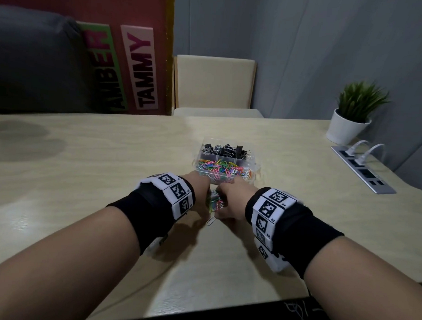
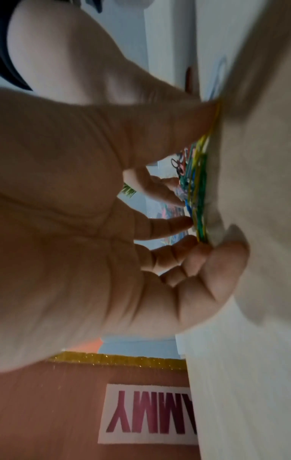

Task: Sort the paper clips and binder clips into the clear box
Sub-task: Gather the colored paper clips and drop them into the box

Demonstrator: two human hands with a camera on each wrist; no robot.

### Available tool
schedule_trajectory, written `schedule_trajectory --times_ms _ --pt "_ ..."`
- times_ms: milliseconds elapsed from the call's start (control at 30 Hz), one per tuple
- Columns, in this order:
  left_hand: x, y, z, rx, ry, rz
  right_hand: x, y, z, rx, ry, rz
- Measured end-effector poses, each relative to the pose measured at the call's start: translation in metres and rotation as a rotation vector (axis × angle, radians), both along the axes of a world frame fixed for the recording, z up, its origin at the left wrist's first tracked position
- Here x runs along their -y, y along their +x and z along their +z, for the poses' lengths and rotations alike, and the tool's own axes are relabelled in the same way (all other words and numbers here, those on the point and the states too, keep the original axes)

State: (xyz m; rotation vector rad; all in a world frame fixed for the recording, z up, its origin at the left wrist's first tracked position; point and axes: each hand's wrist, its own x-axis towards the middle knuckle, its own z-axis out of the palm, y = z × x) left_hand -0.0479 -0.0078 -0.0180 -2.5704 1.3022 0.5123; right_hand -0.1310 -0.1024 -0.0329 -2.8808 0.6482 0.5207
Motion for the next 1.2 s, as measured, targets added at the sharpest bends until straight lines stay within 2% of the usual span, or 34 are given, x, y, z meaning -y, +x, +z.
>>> schedule_trajectory --times_ms 300,500,733,867,933,1067,1200 --pt "0.015 0.008 -0.002 0.116 0.036 -0.058 -0.001 0.012 0.007 0.033 -0.120 0.096" --pt "0.017 0.010 0.000 0.150 0.065 -0.098 0.002 0.012 0.009 0.050 -0.139 0.047" --pt "0.007 0.020 0.018 0.070 -0.212 -0.016 0.011 0.008 0.032 0.285 -0.010 -0.053" --pt "0.010 0.033 0.033 0.075 -0.359 0.043 0.022 0.014 0.048 0.486 0.113 -0.236" --pt "0.016 0.038 0.037 0.104 -0.424 0.068 0.028 0.019 0.050 0.547 0.101 -0.290" --pt "0.027 0.043 0.037 0.107 -0.419 0.075 0.032 0.027 0.049 0.363 0.026 -0.241" --pt "0.026 0.041 0.031 0.081 -0.400 0.059 0.032 0.020 0.051 0.405 0.016 -0.207"
